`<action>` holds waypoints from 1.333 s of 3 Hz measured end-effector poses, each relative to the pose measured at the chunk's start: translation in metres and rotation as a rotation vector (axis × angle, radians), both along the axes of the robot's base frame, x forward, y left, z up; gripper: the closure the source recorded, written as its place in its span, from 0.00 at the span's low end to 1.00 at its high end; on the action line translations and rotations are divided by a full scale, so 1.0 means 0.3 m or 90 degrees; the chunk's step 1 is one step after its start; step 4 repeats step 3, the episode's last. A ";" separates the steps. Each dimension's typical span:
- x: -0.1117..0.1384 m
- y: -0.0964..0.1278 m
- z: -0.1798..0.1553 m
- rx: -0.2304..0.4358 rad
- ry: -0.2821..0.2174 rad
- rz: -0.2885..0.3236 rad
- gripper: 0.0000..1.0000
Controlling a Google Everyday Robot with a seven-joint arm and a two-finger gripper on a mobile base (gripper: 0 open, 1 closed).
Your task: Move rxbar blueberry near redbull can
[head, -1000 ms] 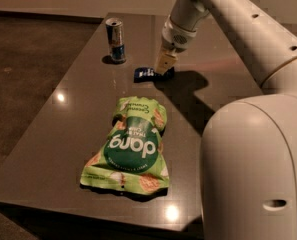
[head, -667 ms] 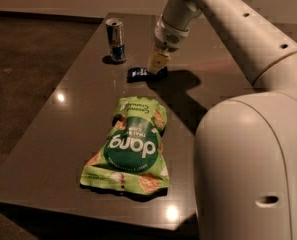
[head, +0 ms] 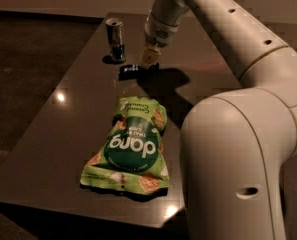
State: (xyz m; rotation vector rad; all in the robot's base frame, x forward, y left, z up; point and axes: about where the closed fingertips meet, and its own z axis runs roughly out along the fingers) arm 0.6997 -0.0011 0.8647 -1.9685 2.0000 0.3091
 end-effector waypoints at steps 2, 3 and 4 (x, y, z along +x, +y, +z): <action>0.023 0.025 -0.010 0.003 -0.008 -0.003 0.20; 0.032 0.034 -0.019 0.005 -0.010 -0.003 0.00; 0.032 0.034 -0.019 0.005 -0.010 -0.003 0.00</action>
Offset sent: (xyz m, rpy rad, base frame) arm 0.0044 0.0049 -0.0006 0.0003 -0.0080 -0.0030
